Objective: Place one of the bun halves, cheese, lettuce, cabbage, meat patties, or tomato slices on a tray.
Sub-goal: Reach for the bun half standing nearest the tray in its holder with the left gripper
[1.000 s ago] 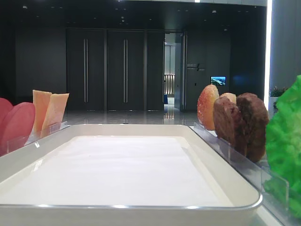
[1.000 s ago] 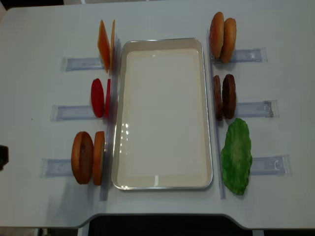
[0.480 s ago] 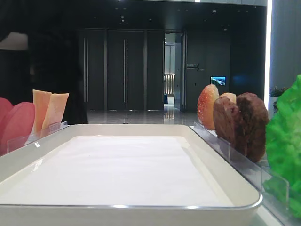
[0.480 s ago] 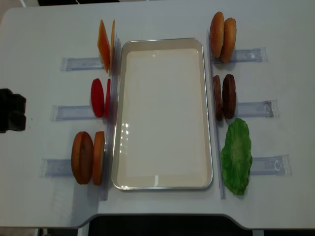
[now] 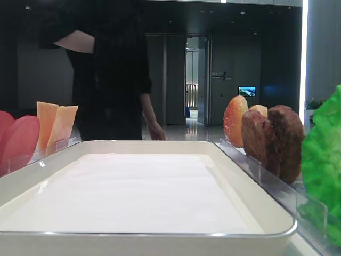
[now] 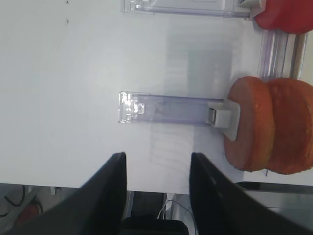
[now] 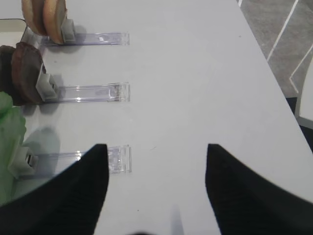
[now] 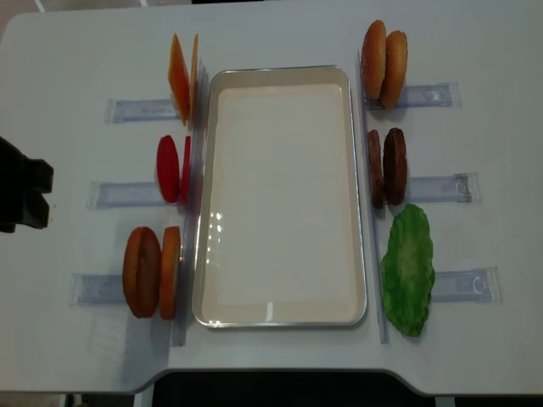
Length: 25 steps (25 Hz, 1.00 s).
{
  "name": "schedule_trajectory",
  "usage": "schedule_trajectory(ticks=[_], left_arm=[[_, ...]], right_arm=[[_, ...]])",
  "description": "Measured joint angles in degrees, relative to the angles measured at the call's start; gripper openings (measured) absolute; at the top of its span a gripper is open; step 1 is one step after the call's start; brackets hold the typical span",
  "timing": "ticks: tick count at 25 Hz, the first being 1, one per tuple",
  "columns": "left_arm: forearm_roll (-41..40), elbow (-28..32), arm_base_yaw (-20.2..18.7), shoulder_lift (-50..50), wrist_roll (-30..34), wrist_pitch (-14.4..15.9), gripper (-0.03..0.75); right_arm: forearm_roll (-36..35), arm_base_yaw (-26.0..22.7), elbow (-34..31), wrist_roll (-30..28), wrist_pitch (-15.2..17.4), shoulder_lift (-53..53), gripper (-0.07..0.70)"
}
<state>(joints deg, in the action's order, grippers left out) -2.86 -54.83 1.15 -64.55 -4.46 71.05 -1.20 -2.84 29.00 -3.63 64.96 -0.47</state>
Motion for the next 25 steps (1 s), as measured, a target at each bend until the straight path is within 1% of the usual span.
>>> schedule_trajectory(ticks=[2,8,12,16,21,25], left_arm=[[-0.2,0.0,-1.0,0.0,-0.4,0.0,0.331],[-0.2,0.0,-7.2,-0.1,-4.7,0.0,0.334],[-0.2,0.0,-10.0,-0.1,-7.2,0.0,0.334],[-0.2,0.0,-13.7,-0.1,-9.2,0.0,0.331],[-0.3,0.0,-17.5,-0.1,-12.7,0.0,0.331],[-1.0,0.0,-21.5,-0.1,-16.7,0.0,0.331]], right_arm=[[0.0,0.0,0.0,0.0,0.0,0.0,0.416],[0.0,0.0,0.0,0.0,0.0,0.0,0.416],[0.0,0.0,0.0,0.0,0.0,0.0,0.416],[0.0,0.0,0.0,0.0,0.0,0.0,0.416],[0.0,0.0,0.0,0.0,0.0,0.0,0.416],[0.0,0.0,0.0,0.0,0.0,0.0,0.416]])
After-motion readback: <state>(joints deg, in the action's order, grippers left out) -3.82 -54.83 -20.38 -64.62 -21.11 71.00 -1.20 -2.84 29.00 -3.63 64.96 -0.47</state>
